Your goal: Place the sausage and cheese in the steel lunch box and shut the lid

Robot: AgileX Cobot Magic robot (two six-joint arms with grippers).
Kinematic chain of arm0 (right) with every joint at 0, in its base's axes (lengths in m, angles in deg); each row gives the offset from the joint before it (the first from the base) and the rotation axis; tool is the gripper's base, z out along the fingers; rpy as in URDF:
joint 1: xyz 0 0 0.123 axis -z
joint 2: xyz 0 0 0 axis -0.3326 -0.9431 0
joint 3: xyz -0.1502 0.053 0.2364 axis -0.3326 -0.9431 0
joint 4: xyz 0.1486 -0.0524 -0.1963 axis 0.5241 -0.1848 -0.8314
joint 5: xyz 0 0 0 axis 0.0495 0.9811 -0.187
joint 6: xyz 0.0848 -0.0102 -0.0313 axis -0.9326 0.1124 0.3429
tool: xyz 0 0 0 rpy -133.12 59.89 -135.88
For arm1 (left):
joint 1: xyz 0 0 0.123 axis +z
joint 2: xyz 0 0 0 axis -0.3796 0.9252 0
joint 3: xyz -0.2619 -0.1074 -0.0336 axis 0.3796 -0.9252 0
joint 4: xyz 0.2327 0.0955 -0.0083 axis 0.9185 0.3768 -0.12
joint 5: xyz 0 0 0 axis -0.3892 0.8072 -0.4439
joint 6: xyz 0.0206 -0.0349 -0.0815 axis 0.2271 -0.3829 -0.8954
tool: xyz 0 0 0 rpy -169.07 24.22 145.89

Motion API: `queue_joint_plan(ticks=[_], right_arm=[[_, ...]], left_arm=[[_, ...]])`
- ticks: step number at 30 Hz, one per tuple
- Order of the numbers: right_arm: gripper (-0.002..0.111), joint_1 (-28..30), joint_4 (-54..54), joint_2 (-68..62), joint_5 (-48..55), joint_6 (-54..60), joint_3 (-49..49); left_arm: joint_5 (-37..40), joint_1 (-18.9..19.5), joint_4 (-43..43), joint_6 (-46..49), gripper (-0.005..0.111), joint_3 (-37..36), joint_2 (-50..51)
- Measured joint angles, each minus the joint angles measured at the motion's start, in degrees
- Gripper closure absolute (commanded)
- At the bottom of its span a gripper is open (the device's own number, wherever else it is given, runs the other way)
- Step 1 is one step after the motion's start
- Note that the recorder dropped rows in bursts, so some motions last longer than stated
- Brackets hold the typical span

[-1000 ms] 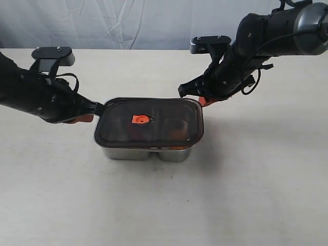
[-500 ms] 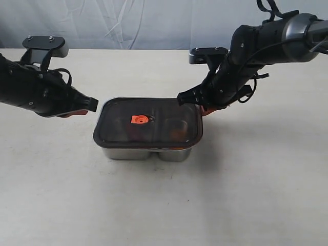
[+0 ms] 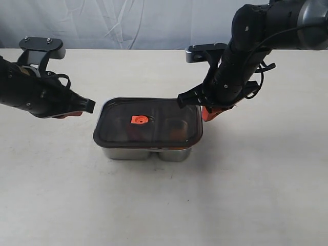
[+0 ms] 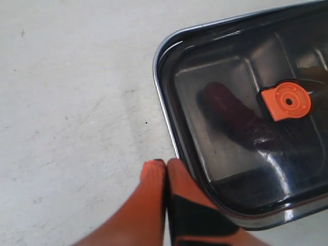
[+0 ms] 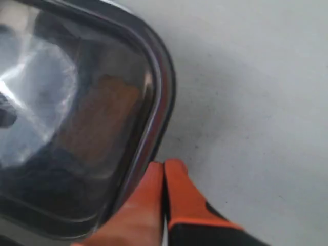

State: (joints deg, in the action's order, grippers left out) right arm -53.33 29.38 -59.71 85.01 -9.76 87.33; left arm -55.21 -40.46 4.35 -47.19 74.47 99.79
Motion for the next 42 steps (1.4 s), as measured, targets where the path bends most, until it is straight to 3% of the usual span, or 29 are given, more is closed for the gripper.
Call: queue_joint_plan(ticks=[17, 29, 42], right_arm=[[0.109, -1.37, 1.14, 0.25, -1.28, 0.26, 0.0], [0.109, -1.48, 1.44, -0.93, -2.11, 0.26, 0.1], [0.109, -1.48, 1.54, -0.94, -4.25, 0.39, 0.1]], left_arm=[[0.25, 0.0, -0.51, 0.0, 0.107, 0.0, 0.0], [5.79, -0.1, -9.02, 5.22, 0.107, 0.0, 0.0], [5.04, -0.1, -10.33, 7.0, 0.107, 0.0, 0.0]])
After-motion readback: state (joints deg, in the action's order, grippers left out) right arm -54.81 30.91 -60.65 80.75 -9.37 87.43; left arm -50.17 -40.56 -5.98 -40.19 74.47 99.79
